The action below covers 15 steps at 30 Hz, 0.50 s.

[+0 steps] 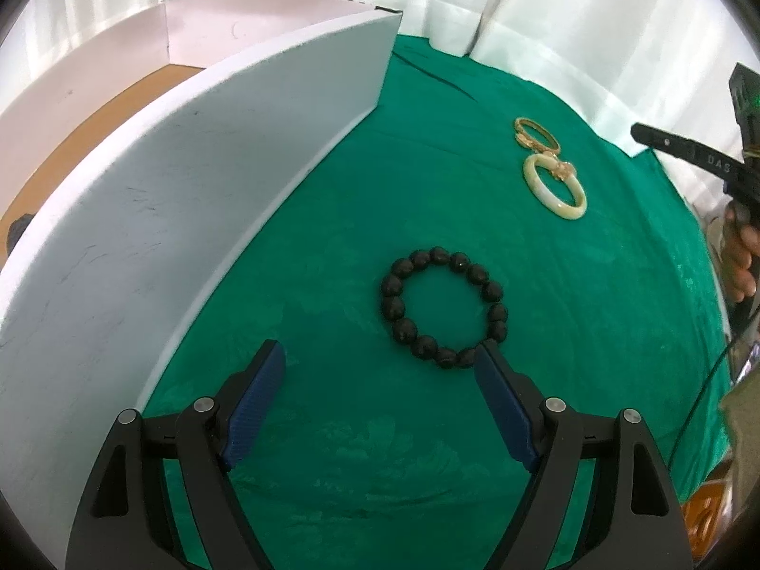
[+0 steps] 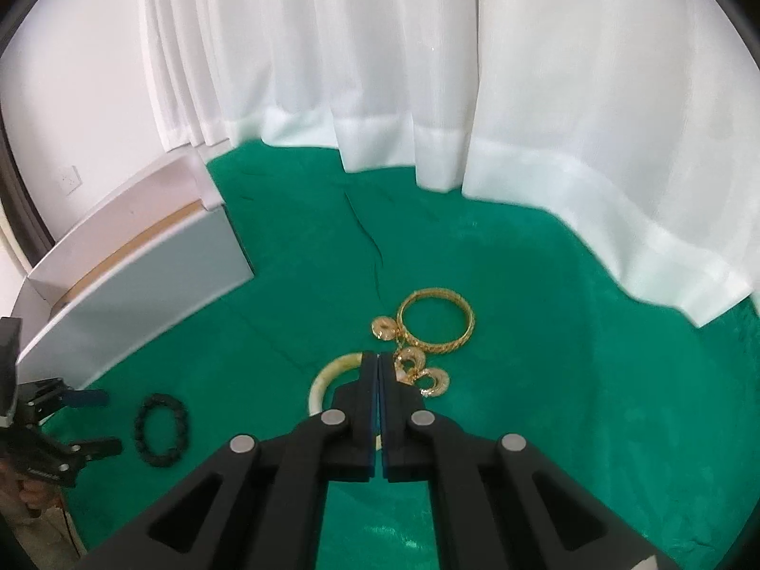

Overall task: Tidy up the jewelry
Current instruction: 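Grasp the gold charms on the ivory bangle with the right tool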

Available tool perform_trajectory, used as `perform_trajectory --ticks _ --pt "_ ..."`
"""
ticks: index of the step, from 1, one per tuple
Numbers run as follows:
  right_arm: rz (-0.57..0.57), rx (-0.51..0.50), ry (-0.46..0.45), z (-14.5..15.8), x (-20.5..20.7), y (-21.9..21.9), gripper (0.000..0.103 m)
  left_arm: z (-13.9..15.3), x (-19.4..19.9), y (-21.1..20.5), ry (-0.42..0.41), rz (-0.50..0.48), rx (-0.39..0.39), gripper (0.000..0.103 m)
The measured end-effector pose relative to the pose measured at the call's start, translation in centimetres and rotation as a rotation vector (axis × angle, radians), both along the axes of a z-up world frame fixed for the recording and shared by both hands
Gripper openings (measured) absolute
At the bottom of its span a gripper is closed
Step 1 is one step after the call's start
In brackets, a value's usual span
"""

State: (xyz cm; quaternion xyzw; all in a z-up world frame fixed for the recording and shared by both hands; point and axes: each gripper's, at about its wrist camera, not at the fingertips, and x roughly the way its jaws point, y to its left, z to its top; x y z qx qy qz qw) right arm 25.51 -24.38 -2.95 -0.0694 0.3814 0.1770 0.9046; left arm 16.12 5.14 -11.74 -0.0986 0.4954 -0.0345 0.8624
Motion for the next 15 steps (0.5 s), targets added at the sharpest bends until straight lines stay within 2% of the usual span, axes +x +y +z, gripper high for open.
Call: perform_trajectory --ticks 1,2,3,4,6,10,12,15 --pt "-0.014 -0.002 0.025 -0.2 0.7 -0.1 0.001 0.1 -0.1 -0.1 -0.003 0.001 -0.004 0.083" --pt "-0.044 0.017 0.093 -1.0 1.6 -0.3 0.008 0.2 -0.1 -0.1 -0.005 0.000 -0.006 0.083" --pt "-0.071 0.045 0.139 -1.7 2.4 -0.6 0.017 0.3 -0.3 -0.3 -0.009 -0.004 -0.006 0.083" --pt "-0.094 0.077 0.172 -2.5 2.8 -1.2 0.033 0.4 -0.4 -0.3 -0.010 -0.006 -0.004 0.083" --pt "-0.158 0.162 0.280 -4.8 4.8 -1.9 0.035 0.4 -0.6 -0.5 -0.007 -0.013 -0.001 0.083" --pt "-0.332 0.255 0.446 -8.7 8.3 -3.0 0.035 0.0 -0.5 -0.6 0.007 -0.018 0.000 0.083" --pt "-0.374 0.305 0.436 -8.9 9.1 -3.0 0.037 -0.2 -0.5 -0.5 0.009 -0.017 -0.001 0.083" --pt "-0.417 0.242 0.424 -8.8 10.2 -1.8 0.035 -0.5 -0.3 -0.4 0.019 -0.014 -0.004 0.083"
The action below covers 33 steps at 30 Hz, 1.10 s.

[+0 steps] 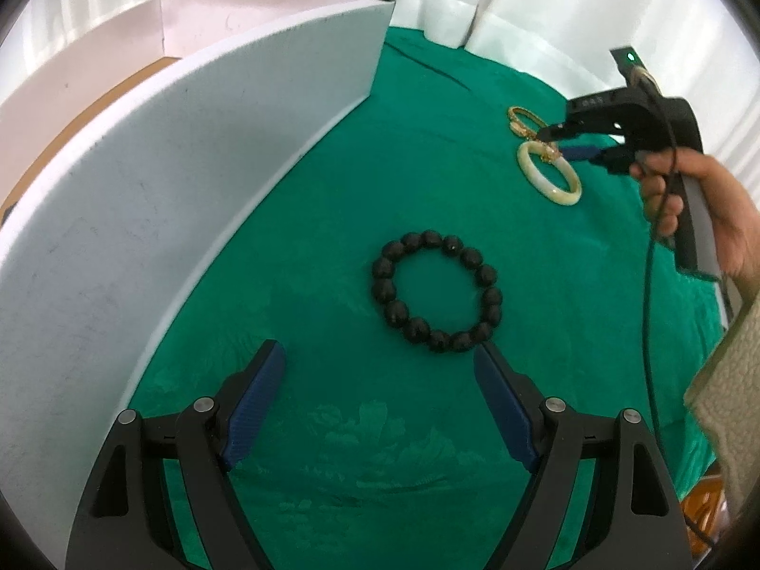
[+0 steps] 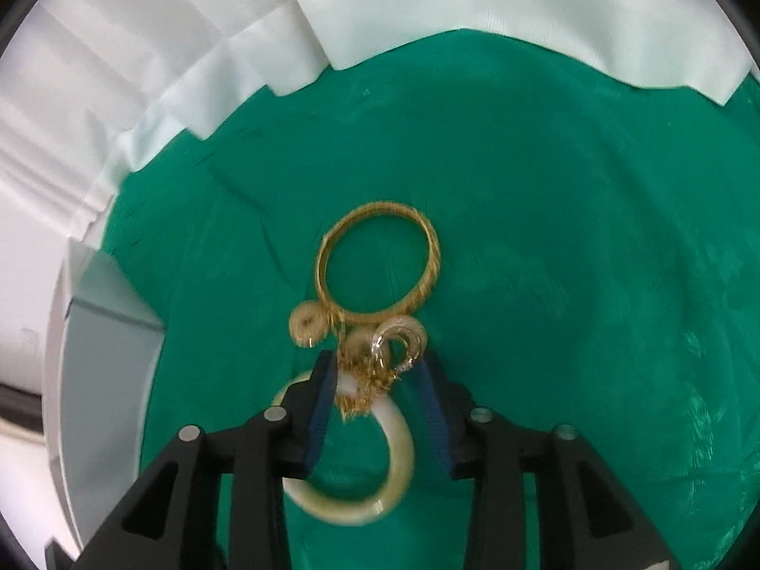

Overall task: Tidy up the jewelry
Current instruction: 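Lift the gold charms off the ivory bangle with the right tool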

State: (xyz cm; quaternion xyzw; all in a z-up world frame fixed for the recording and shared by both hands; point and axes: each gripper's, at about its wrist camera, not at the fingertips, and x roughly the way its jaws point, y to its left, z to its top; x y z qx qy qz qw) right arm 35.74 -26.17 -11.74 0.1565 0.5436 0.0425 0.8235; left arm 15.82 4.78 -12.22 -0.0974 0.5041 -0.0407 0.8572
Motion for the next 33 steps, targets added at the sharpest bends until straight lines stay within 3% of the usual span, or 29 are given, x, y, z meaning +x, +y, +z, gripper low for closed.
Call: perform_trajectory --ticks 3,7,13,24,29,33 --pt "0.025 -0.095 0.010 0.1 0.4 1.3 0.027 -0.1 0.0 0.0 -0.001 0.001 -0.004 0.083" --pt "0.036 -0.074 -0.039 0.7 -0.2 1.1 0.023 0.1 -0.4 0.0 -0.006 -0.005 -0.009 0.083" --pt "0.056 0.058 -0.197 5.6 -3.4 -0.9 0.023 0.3 -0.8 0.4 -0.009 0.006 -0.012 0.083" --pt "0.150 0.048 -0.449 15.6 -9.2 0.5 0.023 1.4 -2.0 0.9 -0.031 0.012 -0.011 0.083" --pt "0.190 0.027 -0.457 17.8 -12.9 0.9 0.024 1.3 -2.2 1.7 -0.027 0.013 -0.029 0.083" --pt "0.214 0.007 -0.421 17.1 -16.1 0.4 0.024 0.9 -2.0 2.0 -0.022 0.004 -0.039 0.083"
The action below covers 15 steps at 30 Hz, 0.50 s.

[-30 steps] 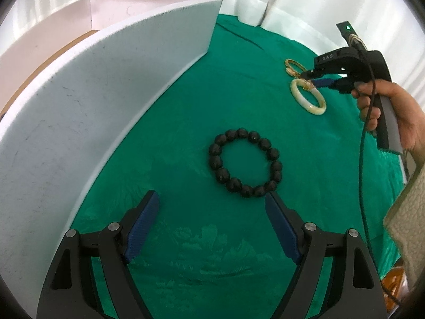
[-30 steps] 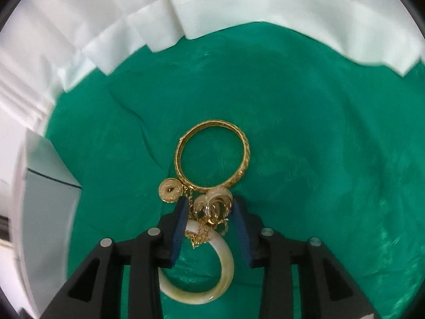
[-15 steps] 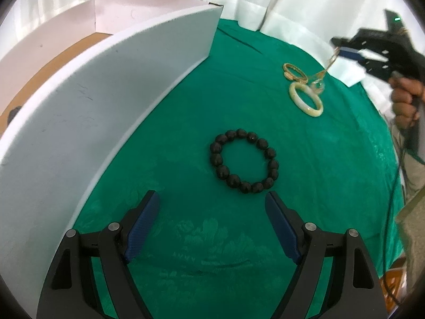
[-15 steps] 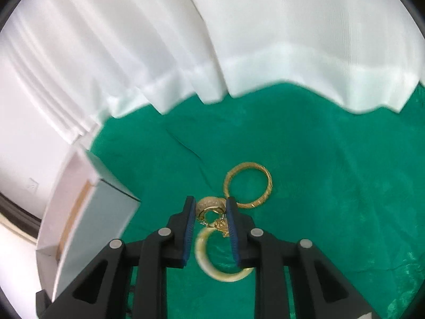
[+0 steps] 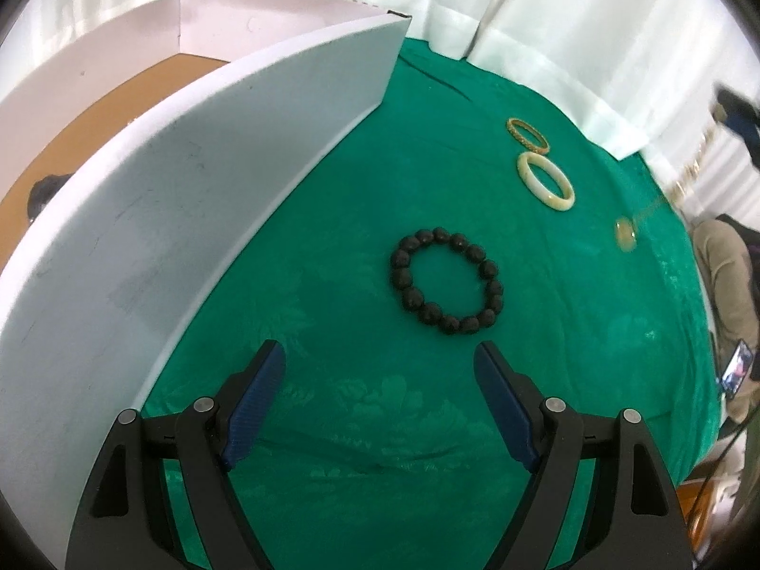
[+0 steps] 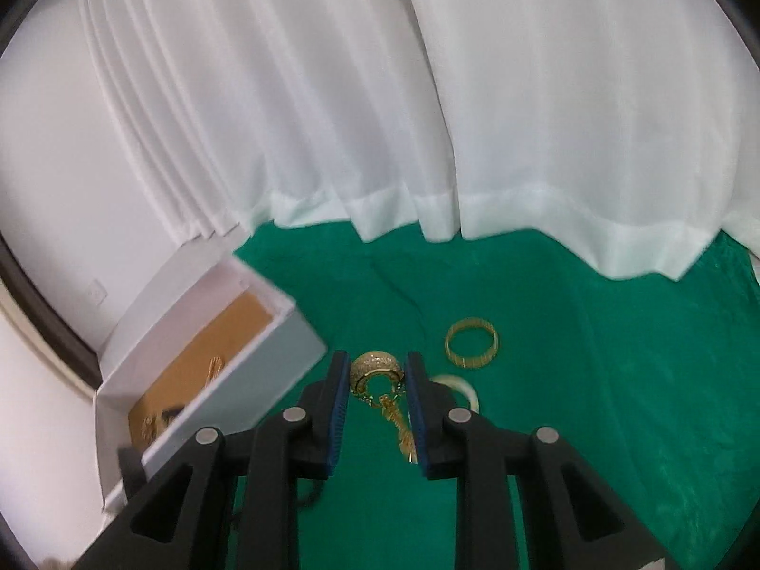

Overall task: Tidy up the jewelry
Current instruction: 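Lift the gold charms off the ivory bangle with the right tool, then lower the gold charms onto the cloth with the right tool while the left tool grasps the black bead bracelet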

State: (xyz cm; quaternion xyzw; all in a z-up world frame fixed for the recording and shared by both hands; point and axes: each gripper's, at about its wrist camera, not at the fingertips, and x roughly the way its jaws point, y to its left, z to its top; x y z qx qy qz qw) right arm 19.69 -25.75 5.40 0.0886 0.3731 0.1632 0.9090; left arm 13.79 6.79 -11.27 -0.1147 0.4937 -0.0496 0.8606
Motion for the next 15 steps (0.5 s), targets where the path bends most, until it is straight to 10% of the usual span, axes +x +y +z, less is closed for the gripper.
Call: perform_trajectory --ticks 7,15 --pt "0.032 -0.173 0.102 -6.9 -5.9 0.2 0.024 -1.2 3.8 -2.4 0.003 0.000 0.085 0.072" --pt "-0.105 -0.060 0.212 -12.9 -8.6 -4.7 0.046 -1.9 4.8 -4.8 -0.028 -0.020 0.253 0.042"
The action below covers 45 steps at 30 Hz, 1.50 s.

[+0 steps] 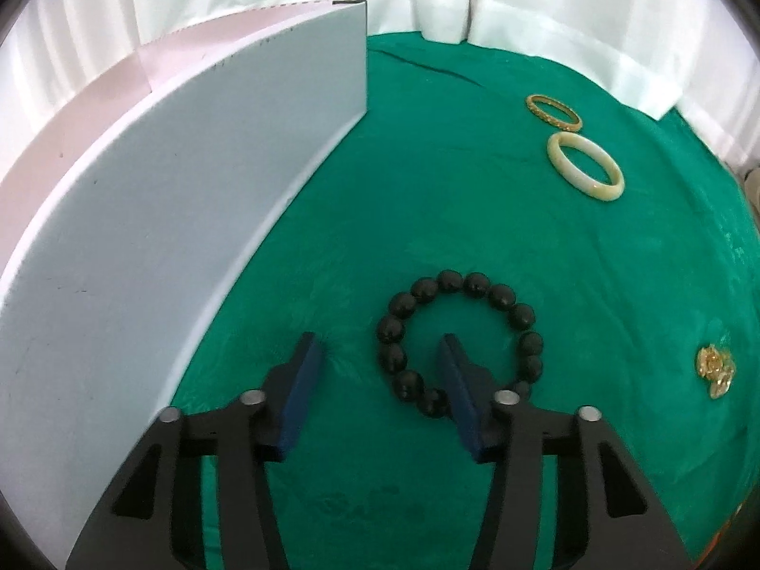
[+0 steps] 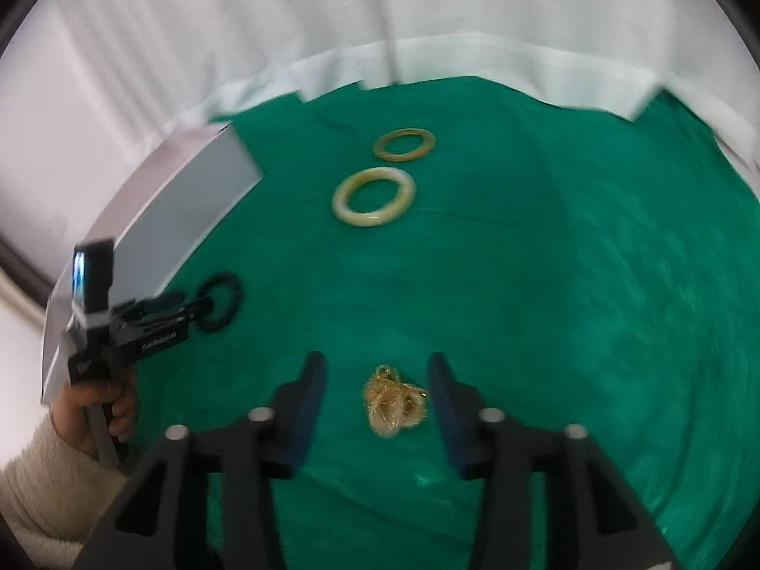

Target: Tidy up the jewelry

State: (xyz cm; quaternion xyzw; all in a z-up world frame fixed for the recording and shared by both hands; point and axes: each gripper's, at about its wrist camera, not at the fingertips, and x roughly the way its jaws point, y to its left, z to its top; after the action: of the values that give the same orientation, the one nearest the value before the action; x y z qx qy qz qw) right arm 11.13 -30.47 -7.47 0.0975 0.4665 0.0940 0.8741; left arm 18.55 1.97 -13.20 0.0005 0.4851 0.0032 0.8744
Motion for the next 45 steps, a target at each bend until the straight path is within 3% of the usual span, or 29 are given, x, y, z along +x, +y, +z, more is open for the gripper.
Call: perform_trajectory --ticks 2,4,17,21,23,24,29,30,31,32,36,45 --pt "-0.039 -0.009 0.005 -0.5 -0.8 -1.1 0.046 0.1 0.0 0.0 -0.002 -0.005 0.000 0.014" --pt "-0.058 -0.009 0.013 -1.0 -1.4 -1.7 0.046 0.2 0.0 0.1 0.000 0.001 0.002 0.011" --pt "-0.070 -0.017 0.038 -3.2 -4.5 -1.1 0.046 1.2 -1.1 0.2 -0.032 -0.012 0.003 0.009" --pt "-0.042 -0.062 0.023 -2.6 -4.2 -0.4 0.046 2.5 -2.3 0.8 -0.027 -0.024 -0.092 0.009" --pt "-0.013 -0.110 0.030 -2.6 -3.5 0.1 0.060 3.6 -3.2 0.9 -0.032 -0.039 -0.153 0.008" --pt "0.012 -0.133 0.032 -2.8 -3.1 0.7 0.061 4.2 -3.6 0.8 -0.036 -0.046 -0.175 0.008" --pt "0.096 -0.207 0.018 -5.1 -0.6 4.0 0.061 7.3 -5.5 0.5 -0.063 -0.091 -0.250 0.008" --pt "0.102 -0.227 0.016 -5.4 -0.4 4.4 0.060 8.0 -5.9 0.6 -0.070 -0.098 -0.263 0.008" --pt "0.105 -0.257 0.020 -5.8 0.0 4.9 0.038 8.5 -6.3 0.7 -0.074 -0.101 -0.270 0.008" --pt "0.101 -0.279 0.034 -6.0 0.2 5.2 0.026 9.1 -6.8 1.0 -0.079 -0.104 -0.281 0.008" --pt "0.088 -0.235 0.023 -4.3 -0.4 5.4 0.025 12.0 -8.5 2.5 -0.097 -0.122 -0.319 0.008" --pt "0.112 -0.050 -0.111 5.8 -1.9 5.1 0.025 18.6 -11.2 6.1 -0.177 -0.145 -0.413 0.008"
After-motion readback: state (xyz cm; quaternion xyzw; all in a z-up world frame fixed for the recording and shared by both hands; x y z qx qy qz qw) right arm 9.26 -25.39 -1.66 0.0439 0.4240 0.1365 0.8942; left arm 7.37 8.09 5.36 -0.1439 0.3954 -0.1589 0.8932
